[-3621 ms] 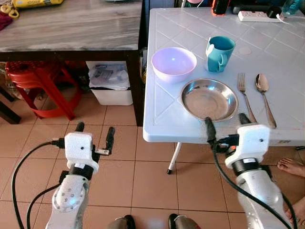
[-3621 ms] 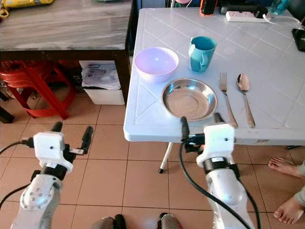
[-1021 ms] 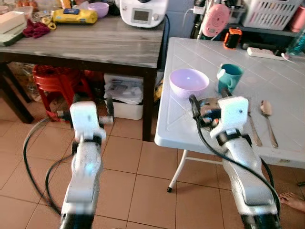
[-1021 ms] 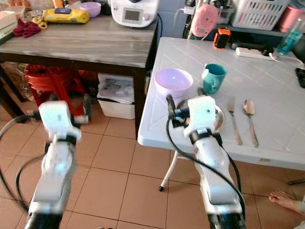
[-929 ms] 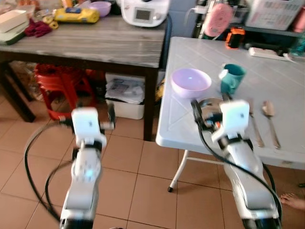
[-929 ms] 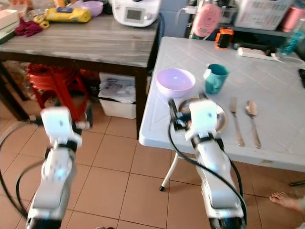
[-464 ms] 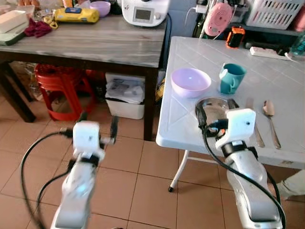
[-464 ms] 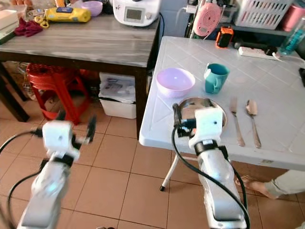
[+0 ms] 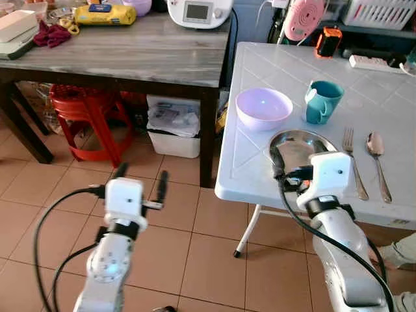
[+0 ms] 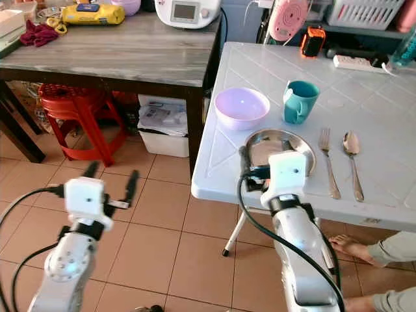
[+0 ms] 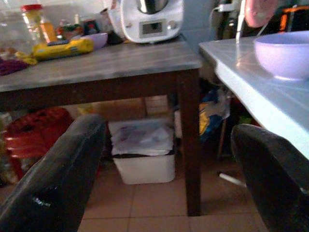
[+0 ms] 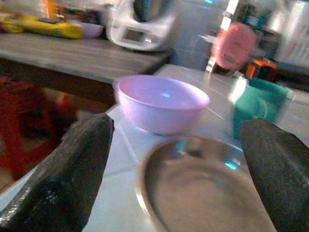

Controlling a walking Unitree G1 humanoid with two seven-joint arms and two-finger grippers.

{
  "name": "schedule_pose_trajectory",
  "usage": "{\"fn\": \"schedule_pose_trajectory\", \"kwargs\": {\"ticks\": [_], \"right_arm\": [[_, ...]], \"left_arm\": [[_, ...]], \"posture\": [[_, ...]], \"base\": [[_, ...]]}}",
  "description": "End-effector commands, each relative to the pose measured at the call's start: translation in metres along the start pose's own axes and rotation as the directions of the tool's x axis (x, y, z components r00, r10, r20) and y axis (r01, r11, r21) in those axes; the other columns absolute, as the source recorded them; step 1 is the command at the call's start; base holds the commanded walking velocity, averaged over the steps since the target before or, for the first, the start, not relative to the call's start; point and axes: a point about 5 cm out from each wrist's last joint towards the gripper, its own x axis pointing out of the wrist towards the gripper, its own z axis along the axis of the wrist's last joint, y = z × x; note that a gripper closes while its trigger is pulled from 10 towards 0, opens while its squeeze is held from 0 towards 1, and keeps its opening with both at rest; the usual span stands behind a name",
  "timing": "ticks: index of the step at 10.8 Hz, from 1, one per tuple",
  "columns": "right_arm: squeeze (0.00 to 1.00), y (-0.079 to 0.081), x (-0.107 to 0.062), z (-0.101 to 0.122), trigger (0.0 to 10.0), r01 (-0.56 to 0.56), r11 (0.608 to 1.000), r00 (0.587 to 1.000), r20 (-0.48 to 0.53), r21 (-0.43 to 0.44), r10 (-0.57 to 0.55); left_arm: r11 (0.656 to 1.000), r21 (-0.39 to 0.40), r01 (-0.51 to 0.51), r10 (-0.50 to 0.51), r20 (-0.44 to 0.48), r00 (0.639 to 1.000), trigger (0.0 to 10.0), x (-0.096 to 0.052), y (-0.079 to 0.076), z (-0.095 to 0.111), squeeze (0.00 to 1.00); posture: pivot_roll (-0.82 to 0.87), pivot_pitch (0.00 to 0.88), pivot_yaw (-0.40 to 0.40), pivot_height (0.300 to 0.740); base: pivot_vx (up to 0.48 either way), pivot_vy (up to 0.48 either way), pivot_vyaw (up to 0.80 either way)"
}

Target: Setting the table

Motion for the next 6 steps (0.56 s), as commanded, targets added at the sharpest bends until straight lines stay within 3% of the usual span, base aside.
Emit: {"fn": "schedule_pose_trajectory", "kwargs": {"ticks": [1,5,6], "right_arm": [[0.00,-0.009,-0.006,0.000,10.0,0.063,0.998,0.998,-0.020,0.012,-0.063],[0.00,-0.019,-0.006,0.006,10.0,0.081,0.997,0.997,-0.014,-0.008,-0.081],[0.00,-0.018,-0.008,0.000,10.0,0.089,0.995,0.995,-0.056,0.035,-0.087]], "left_arm": [[0.999,0.010,0.044,-0.044,0.019,0.999,10.0,0.001,-0.002,0.005,0.00],[0.992,-0.002,0.129,-0.129,0.021,0.991,10.0,0.005,-0.013,0.007,0.00],[0.993,-0.015,0.120,-0.120,0.016,0.993,10.0,0.005,-0.013,0.006,0.00]], "posture": [[-0.10,0.186,0.012,0.740],[-0.11,0.184,0.009,0.740],[-0.11,0.189,0.008,0.740]], "base": [[0.000,0.000,0.00],[0.000,0.000,0.00],[0.000,0.000,-0.80]]}}
